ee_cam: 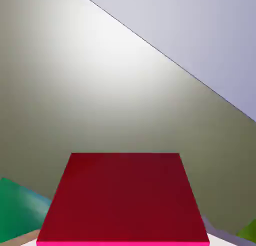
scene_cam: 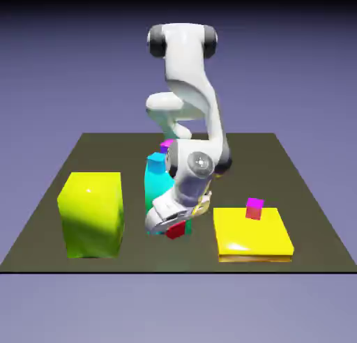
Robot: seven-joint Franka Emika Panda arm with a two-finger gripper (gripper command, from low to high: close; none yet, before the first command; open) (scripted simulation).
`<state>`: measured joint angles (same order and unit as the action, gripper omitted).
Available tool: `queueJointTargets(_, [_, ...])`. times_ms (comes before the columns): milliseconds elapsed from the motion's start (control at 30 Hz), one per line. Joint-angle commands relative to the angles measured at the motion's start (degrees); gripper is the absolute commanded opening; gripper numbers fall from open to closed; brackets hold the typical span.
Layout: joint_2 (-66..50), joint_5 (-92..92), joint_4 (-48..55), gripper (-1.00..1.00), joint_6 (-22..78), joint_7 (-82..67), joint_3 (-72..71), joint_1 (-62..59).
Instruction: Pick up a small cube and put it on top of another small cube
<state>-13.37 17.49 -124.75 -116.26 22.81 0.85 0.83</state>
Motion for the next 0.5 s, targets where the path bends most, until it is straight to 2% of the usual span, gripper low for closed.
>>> queueJointTargets(0, [2.08,1.09,-0.48,-1.00,1.75,0.13,-0.68,-1.47])
queueJointTargets(167, [12.46,4.58,-3.16,-1.00,10.27,1.11,-3.63,-7.97])
queueJointTargets(467, [31.15,-5.52,-12.18,-1.00,20.63,13.93,-1.71,-7.55])
